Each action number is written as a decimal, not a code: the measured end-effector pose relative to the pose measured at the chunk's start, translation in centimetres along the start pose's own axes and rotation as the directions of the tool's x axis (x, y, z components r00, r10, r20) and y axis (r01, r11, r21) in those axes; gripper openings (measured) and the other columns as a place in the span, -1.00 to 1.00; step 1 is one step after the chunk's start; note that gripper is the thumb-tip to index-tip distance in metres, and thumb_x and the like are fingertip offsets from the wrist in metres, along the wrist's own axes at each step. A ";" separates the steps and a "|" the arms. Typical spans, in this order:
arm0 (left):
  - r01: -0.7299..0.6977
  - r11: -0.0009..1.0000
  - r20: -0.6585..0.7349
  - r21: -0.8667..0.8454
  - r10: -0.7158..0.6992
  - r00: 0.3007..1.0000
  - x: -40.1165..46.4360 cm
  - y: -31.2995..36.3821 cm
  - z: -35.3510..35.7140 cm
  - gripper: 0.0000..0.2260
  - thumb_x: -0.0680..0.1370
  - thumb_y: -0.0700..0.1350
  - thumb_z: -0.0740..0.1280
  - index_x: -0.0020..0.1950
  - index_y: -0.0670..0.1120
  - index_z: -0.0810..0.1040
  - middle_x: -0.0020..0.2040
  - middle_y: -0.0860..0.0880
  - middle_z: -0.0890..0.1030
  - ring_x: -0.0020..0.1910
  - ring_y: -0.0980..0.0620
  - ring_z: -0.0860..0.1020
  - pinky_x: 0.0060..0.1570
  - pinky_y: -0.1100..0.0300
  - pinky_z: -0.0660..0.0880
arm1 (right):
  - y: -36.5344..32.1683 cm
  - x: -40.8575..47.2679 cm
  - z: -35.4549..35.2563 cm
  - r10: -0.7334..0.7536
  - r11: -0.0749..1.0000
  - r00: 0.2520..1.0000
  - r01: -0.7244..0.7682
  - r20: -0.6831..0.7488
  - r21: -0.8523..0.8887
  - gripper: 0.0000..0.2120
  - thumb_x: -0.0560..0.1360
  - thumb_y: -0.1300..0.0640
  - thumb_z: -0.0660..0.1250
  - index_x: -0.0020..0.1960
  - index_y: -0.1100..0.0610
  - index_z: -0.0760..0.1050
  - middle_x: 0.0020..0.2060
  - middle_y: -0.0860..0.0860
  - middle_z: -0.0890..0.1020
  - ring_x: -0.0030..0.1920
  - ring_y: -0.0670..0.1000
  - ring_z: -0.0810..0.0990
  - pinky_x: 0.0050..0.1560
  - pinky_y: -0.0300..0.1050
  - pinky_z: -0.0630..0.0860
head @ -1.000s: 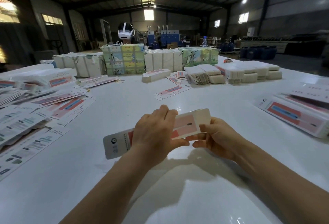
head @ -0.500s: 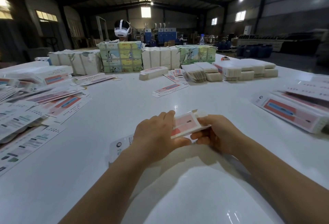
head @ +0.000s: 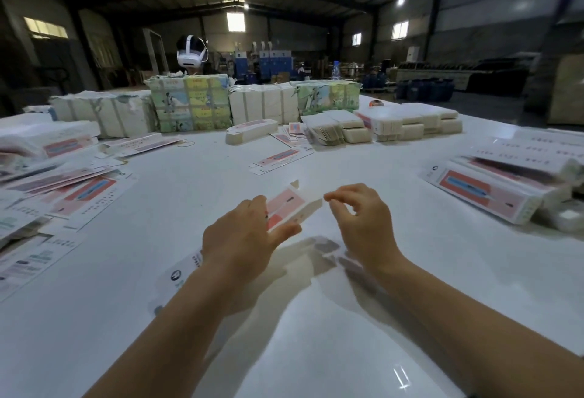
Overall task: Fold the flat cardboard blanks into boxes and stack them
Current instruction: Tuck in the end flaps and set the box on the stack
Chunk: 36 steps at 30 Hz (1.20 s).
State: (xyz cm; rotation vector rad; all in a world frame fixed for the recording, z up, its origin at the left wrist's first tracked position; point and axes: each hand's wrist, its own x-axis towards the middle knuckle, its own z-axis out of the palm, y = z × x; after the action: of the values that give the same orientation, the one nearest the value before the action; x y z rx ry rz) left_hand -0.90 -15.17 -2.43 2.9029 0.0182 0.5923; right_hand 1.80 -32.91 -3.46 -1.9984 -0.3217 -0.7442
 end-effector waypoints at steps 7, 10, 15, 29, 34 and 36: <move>-0.009 1.000 -0.026 0.007 0.009 1.000 -0.1 0.8 0.3 -0.42 0.40 0.45 0.11 0.20 0.06 0.38 0.11 0.06 0.54 -0.08 -0.01 0.54 -0.13 0.06 0.56 | -0.5 -0.7 0.5 0.000 1.000 0.997 0.002 0.080 -0.029 -0.77 0.54 0.18 0.31 0.18 0.13 0.60 0.05 -0.03 0.58 0.18 -0.07 0.37 0.21 -0.18 0.31; -0.031 0.999 -0.040 0.019 0.032 0.999 -0.3 1.0 0.4 -0.42 0.39 0.46 0.09 0.16 0.06 0.38 0.07 0.06 0.54 -0.10 0.00 0.54 -0.15 0.07 0.55 | -0.7 -1.0 0.7 -0.034 0.999 0.992 0.038 0.121 -0.030 -0.78 0.54 0.20 0.31 0.16 0.13 0.62 0.06 -0.01 0.60 0.13 -0.11 0.35 0.21 -0.12 0.32; -0.043 0.999 -0.039 0.006 0.044 0.998 -0.4 0.7 0.3 -0.43 0.39 0.45 0.12 0.18 0.07 0.38 0.08 0.07 0.54 -0.14 0.02 0.52 -0.15 0.05 0.57 | -0.3 -0.9 0.7 -0.024 1.000 0.987 0.024 0.159 0.002 -0.78 0.54 0.28 0.27 0.09 0.16 0.64 0.00 -0.04 0.61 0.12 -0.10 0.37 0.10 -0.37 0.29; -0.082 0.997 0.012 -0.013 0.082 0.997 -0.6 0.8 0.3 -0.47 0.39 0.45 0.08 0.11 0.09 0.39 0.02 0.11 0.54 -0.20 0.06 0.46 -0.23 0.14 0.49 | -1.1 -0.8 0.2 0.080 0.976 0.934 -0.144 0.347 0.163 -0.47 0.62 0.30 0.06 0.53 -0.01 0.08 0.29 -0.04 0.49 0.35 0.00 0.37 0.42 0.01 0.28; -0.061 0.998 0.011 0.011 0.061 0.998 -0.6 1.3 0.4 -0.49 0.41 0.45 0.04 0.08 0.08 0.37 -0.05 0.11 0.49 -0.22 0.04 0.42 -0.28 0.15 0.38 | -1.4 -1.3 0.5 0.032 0.992 0.946 -0.069 0.323 0.104 -0.48 0.60 0.35 0.04 0.52 0.09 0.11 0.32 0.03 0.48 0.31 0.06 0.40 0.40 0.05 0.27; -0.060 0.997 0.005 0.042 0.060 0.998 -0.6 1.4 0.5 -0.51 0.41 0.45 0.02 0.03 0.08 0.33 -0.11 0.12 0.43 -0.24 0.05 0.40 -0.30 0.16 0.32 | -1.4 -1.4 0.8 0.036 0.995 0.931 -0.069 0.364 0.078 -0.45 0.58 0.36 0.05 0.53 0.08 0.10 0.38 0.04 0.41 0.37 0.05 0.35 0.44 0.06 0.20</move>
State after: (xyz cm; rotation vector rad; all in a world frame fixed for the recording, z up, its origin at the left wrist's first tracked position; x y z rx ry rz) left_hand -1.35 -16.61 -2.86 2.9545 -0.0585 0.6033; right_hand 0.30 -31.42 -3.66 -2.0446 -0.5060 -0.3146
